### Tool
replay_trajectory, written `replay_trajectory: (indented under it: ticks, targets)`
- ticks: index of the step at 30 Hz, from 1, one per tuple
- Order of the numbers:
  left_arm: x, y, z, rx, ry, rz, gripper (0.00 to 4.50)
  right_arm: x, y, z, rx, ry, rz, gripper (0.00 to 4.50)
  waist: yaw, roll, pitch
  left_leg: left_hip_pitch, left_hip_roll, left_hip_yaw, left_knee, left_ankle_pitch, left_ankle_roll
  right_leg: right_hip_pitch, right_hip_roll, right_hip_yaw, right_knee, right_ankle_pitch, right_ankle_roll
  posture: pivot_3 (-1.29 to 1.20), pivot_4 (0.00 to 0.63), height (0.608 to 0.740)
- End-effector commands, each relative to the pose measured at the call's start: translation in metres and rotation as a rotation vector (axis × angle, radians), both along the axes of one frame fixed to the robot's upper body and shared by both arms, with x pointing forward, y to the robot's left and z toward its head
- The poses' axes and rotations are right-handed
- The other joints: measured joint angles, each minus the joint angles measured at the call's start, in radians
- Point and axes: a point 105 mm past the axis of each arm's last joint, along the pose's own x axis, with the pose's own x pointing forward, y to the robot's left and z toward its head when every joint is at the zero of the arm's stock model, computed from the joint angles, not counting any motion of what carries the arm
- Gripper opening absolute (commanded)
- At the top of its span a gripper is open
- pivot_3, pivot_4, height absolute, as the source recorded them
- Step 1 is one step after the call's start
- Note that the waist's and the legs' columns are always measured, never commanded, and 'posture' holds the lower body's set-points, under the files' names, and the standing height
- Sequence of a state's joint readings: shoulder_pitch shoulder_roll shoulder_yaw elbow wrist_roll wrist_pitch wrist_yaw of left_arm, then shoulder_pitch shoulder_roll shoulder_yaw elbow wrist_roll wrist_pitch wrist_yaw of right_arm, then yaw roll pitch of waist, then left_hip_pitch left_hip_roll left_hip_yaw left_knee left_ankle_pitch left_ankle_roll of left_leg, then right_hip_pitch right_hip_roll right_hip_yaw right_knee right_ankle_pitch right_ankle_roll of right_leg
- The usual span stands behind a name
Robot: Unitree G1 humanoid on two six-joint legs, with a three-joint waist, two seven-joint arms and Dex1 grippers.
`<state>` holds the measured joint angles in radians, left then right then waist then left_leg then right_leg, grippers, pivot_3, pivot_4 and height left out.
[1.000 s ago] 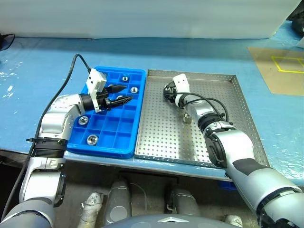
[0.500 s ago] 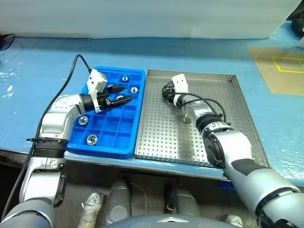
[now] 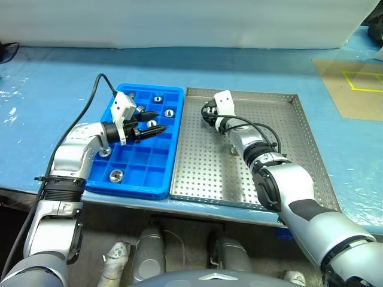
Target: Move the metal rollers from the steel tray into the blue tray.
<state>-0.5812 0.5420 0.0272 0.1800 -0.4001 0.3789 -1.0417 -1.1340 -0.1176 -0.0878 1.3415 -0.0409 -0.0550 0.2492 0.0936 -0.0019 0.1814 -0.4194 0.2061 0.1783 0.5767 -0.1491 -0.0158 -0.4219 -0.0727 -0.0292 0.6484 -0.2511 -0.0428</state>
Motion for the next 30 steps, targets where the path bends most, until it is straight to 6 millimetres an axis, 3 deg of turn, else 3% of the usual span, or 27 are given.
replay_trajectory:
  ticks: [1, 2, 11, 16, 23, 30]
  targets:
    - [-0.002, -0.003, 0.013, 0.002, -0.056, -0.015, 3.15, 0.005, 0.004, 0.018, 0.005, -0.058, 0.006, 1.94, 0.000, 0.000, 0.000, 0.000, 0.000, 0.000, 0.000, 0.000, 0.000, 0.000, 0.000, 0.000, 0.000, 0.000, 0.000, 0.03, 0.150, 0.740]
    - [-0.002, -0.003, 0.013, 0.002, -0.056, -0.014, 3.15, 0.005, 0.004, 0.018, 0.001, -0.057, 0.002, 1.66, 0.000, 0.000, 0.000, 0.000, 0.000, 0.000, 0.000, 0.000, 0.000, 0.000, 0.000, 0.000, 0.000, 0.000, 0.000, 0.03, 0.150, 0.740]
    - [-0.001, -0.002, 0.012, 0.006, -0.055, -0.013, 3.15, 0.005, -0.001, 0.017, 0.004, -0.055, -0.014, 1.59, -0.001, 0.000, 0.000, 0.000, 0.000, 0.000, 0.000, 0.000, 0.000, 0.000, 0.000, 0.000, 0.000, 0.000, 0.000, 0.02, 0.150, 0.740]
    - [0.000, 0.001, 0.026, -0.022, -0.075, -0.009, 3.15, 0.008, 0.002, 0.037, 0.049, -0.104, 0.018, 1.59, -0.001, 0.000, 0.000, 0.000, 0.000, 0.000, 0.000, 0.000, 0.000, 0.000, 0.000, 0.000, 0.000, 0.000, 0.000, 0.02, 0.150, 0.740]
    - [-0.009, 0.012, 0.042, -0.003, -0.086, -0.055, 3.15, -0.004, 0.037, 0.083, 0.098, -0.231, 0.318, 1.59, -0.010, 0.000, 0.000, -0.001, 0.000, 0.000, -0.001, 0.000, 0.000, -0.002, 0.000, 0.000, 0.000, 0.000, 0.000, 0.00, 0.150, 0.740]
    - [-0.018, 0.043, 0.046, 0.068, -0.078, -0.023, 3.15, -0.054, 0.083, 0.100, -0.012, -0.323, 0.741, 1.59, -0.022, 0.000, 0.000, -0.001, 0.000, -0.001, -0.004, 0.000, 0.000, -0.002, 0.000, 0.000, -0.003, 0.000, 0.000, 0.03, 0.150, 0.740]
